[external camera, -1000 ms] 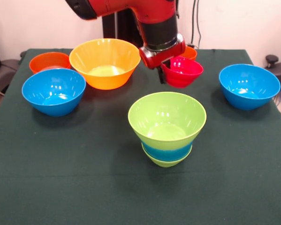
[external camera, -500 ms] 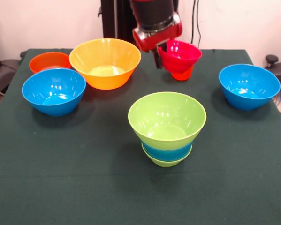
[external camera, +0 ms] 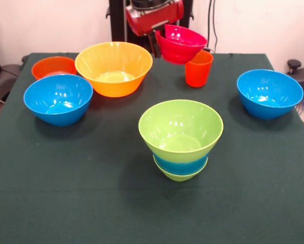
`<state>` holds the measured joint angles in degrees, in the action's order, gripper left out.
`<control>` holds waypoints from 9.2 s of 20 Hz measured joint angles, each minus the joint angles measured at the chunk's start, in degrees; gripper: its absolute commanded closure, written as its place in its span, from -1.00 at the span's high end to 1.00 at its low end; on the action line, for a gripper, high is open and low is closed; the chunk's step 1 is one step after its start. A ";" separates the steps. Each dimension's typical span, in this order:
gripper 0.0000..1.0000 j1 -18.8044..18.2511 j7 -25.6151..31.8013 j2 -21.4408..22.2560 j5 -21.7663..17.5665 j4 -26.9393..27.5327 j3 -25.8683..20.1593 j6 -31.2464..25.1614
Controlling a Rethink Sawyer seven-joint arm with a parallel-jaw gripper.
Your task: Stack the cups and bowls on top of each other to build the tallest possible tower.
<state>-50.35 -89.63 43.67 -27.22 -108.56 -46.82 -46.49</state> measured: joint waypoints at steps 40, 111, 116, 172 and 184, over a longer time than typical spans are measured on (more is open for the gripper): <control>-1.00 -1.08 0.00 -5.97 -4.65 6.97 -1.26 1.17; -1.00 9.47 0.00 -14.98 -12.66 18.78 3.73 10.23; -1.00 9.63 0.00 -14.99 -12.77 19.77 3.73 10.22; 1.00 17.46 0.00 -15.86 -13.32 24.31 14.21 9.72; 1.00 17.66 0.00 -15.92 -13.41 24.33 15.38 9.73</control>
<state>-32.69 -89.63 27.75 -40.63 -84.23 -31.44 -36.76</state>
